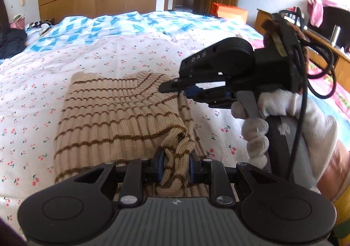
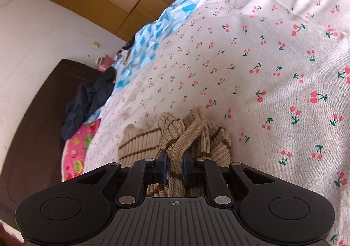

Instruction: Fold small clothes

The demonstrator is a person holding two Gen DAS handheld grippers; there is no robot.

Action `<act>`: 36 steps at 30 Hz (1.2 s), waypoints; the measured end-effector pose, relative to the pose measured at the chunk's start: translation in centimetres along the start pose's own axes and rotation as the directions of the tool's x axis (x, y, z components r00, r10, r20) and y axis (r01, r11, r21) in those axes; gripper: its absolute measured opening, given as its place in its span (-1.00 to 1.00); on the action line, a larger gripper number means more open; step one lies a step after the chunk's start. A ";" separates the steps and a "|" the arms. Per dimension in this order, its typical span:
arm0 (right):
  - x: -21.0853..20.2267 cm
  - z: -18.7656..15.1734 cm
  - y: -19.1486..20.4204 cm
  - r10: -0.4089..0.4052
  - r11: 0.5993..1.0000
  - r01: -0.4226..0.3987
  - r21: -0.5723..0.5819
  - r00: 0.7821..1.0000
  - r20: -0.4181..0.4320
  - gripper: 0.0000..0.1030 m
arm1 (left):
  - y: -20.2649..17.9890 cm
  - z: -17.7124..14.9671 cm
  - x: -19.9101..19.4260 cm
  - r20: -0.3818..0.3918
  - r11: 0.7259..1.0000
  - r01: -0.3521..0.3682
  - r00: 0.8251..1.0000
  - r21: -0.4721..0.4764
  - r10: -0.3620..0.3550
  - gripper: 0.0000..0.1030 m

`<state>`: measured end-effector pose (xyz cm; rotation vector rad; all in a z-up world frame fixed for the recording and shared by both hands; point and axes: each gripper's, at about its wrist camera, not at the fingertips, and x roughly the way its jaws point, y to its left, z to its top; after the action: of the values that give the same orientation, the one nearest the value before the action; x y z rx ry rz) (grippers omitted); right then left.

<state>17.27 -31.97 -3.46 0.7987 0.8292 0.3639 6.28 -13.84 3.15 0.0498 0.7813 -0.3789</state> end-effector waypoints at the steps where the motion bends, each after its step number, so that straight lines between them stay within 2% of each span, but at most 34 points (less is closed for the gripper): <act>1: 0.0 0.1 0.0 0.005 1.000 -0.005 -0.003 1.000 0.001 -0.74 | -0.4 0.2 0.1 0.000 1.000 -0.002 1.000 0.005 0.002 -0.49; 5: -0.2 -0.1 0.0 0.011 1.000 -0.011 -0.020 1.000 -0.003 -0.74 | -1.6 0.6 0.0 -0.003 1.000 -0.004 1.000 0.025 0.004 -0.49; 7: 0.0 -0.1 -0.2 0.002 1.000 -0.002 -0.023 1.000 -0.014 -0.74 | -1.9 0.3 -0.1 -0.010 0.999 0.020 1.000 0.033 -0.019 -0.49; 11: 0.4 -0.1 -1.2 -0.005 1.000 0.005 0.007 1.000 -0.031 -0.74 | -2.6 -0.1 -0.5 -0.026 0.996 0.030 0.999 0.079 -0.028 -0.48; 13: 0.3 -0.1 -1.4 0.004 1.000 -0.003 0.019 0.999 -0.033 -0.74 | -2.4 -0.4 -1.6 -0.024 0.995 0.034 0.999 0.098 -0.032 -0.42; 15: 0.3 -0.2 -1.1 0.005 1.000 -0.004 0.013 0.999 -0.032 -0.74 | -2.1 -0.9 -3.0 0.003 0.990 0.004 1.000 0.141 -0.004 -0.28; 18: 0.4 -0.3 -1.0 0.005 1.000 -0.004 0.011 0.999 -0.034 -0.74 | -2.2 -2.3 -4.4 0.046 0.970 -0.081 0.996 0.229 0.072 -0.05; 19: 0.4 -0.2 -1.1 0.004 1.000 -0.004 0.014 0.999 -0.035 -0.74 | -2.2 -2.7 -4.5 0.049 0.963 -0.094 0.995 0.254 0.085 -0.05; 22: 0.5 -0.1 -1.3 0.009 1.000 -0.009 0.023 0.999 -0.037 -0.74 | -2.9 -4.0 -4.3 0.044 0.942 -0.099 0.995 0.321 0.089 -0.04; 26: 0.3 -0.2 -1.4 0.012 1.000 -0.011 0.026 0.999 -0.038 -0.74 | -4.1 -5.6 -4.6 0.068 0.895 -0.106 0.994 0.433 0.085 -0.03; 30: 0.4 -0.1 -1.4 0.014 1.000 -0.013 0.022 0.999 -0.043 -0.74 | -4.6 -6.1 -4.5 0.083 0.858 -0.129 0.991 0.497 0.102 0.01; 34: 0.4 0.0 -1.3 0.015 1.000 -0.015 0.017 0.999 -0.042 -0.74 | -4.5 -5.8 -2.6 0.073 0.864 -0.159 0.987 0.477 0.142 0.00; 36: 0.2 0.0 -1.0 0.022 1.000 -0.021 0.009 0.999 -0.035 -0.73 | -4.6 -5.1 -2.7 0.074 0.882 -0.150 0.989 0.448 0.131 -0.28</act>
<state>17.42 -32.51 -4.36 0.8116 0.8556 0.3947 -0.52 -16.31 1.81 0.5341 0.6300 -0.4163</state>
